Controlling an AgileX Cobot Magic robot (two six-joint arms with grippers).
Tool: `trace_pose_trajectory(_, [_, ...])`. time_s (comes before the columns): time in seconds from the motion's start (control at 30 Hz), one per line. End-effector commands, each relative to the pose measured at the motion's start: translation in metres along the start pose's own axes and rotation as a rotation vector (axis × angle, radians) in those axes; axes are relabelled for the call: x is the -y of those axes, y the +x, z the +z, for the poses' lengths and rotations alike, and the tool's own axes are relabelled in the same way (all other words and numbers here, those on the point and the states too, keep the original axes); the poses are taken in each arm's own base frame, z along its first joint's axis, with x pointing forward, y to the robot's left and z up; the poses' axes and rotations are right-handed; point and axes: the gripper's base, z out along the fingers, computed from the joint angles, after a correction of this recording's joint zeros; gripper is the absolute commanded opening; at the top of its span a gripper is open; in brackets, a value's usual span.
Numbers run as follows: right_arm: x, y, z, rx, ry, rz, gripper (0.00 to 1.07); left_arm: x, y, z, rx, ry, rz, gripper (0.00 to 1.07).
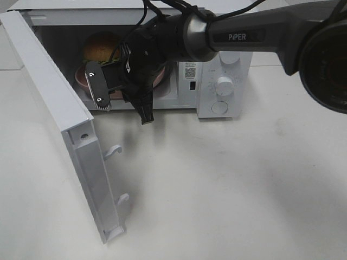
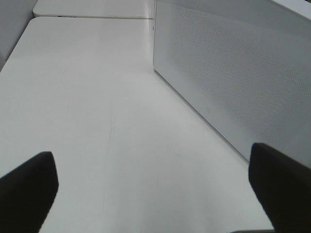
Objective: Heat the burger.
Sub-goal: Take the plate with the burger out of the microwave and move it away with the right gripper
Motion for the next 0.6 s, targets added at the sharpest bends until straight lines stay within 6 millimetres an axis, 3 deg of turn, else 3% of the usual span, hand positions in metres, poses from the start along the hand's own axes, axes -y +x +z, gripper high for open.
trace_pose_trajectory(0.03, [0.003,-0.003,-0.013,0.033,0.061,-0.041,0.0,0.0,0.0,0.0,0.017,0.001,0.0,1.0])
trace_pose_trajectory(0.23, [0.0,-0.002,-0.025,0.083,0.149,-0.101,0.0,0.0,0.0,0.0,0.017,0.001,0.0,1.0])
trace_pose_trajectory(0.6, [0.002,0.012,-0.036,0.103,0.163,-0.118,0.0,0.0,0.0,0.0,0.017,0.001,0.0,1.0])
